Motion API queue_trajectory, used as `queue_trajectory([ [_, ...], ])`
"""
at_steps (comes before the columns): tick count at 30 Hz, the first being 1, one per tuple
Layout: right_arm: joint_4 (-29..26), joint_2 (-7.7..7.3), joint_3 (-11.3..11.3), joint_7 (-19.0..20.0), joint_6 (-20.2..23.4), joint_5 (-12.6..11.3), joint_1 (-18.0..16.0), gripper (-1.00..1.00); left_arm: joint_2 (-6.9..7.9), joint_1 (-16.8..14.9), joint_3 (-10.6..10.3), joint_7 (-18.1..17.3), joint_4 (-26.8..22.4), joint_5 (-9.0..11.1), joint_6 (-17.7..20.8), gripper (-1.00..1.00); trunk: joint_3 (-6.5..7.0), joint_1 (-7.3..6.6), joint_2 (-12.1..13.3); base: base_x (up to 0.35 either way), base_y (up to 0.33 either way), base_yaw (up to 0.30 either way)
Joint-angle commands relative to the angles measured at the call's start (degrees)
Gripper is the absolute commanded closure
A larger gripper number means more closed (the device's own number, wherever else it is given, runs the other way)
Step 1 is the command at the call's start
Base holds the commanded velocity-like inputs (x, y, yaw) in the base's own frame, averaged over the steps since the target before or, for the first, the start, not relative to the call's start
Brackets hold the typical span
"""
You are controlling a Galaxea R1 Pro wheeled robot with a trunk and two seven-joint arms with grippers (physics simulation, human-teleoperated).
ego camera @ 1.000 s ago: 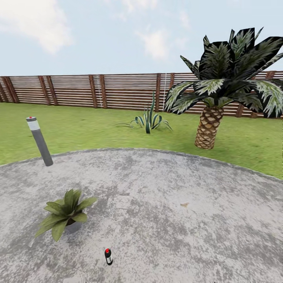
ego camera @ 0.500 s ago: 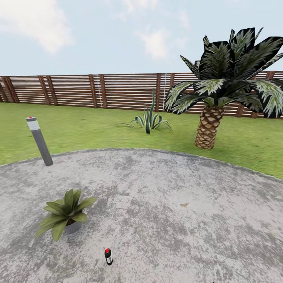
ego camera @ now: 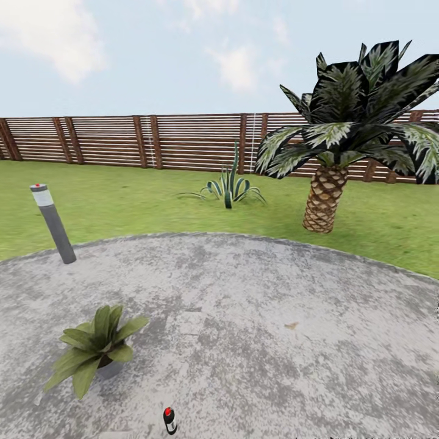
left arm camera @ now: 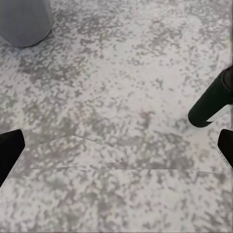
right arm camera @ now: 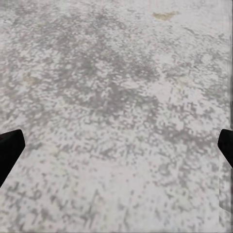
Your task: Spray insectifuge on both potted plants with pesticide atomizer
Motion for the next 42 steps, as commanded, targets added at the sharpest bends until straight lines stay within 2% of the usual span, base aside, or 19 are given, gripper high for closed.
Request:
queue_trajectory([
  [1, 0.0, 0.0, 0.0, 0.0, -0.2, 0.0, 0.0, -1.0, 0.0, 0.0, 0.1, 0.0, 0.0, 0.1, -0.2, -1.0, -0.05, -0.01, 0.0, 0.036, 0.02, -0.228],
  [28, 0.0, 0.0, 0.0, 0.0, -0.2, 0.0, 0.0, -1.0, 0.0, 0.0, -0.2, 0.0, 0.0, -0.5, -0.2, -1.0, -0.01, -0.01, 0.0, 0.003, 0.002, -0.261],
  [38, -0.1, 0.0, 0.2, 0.2, -0.2, 0.1, 0.0, -1.0, 0.16, -0.1, -0.4, 0.0, -0.1, -0.5, 0.1, -1.0, 0.02, -0.01, 0.0, 0.0, 0.0, -0.047],
  [42, -2.4, -0.14, 0.2, 0.0, 0.0, 0.1, -0.6, -1.0, 0.41, -0.7, -0.4, -0.2, 0.0, -0.5, 0.9, -1.0, 0.02, -0.01, 0.0, 0.0, 0.0, -0.002],
])
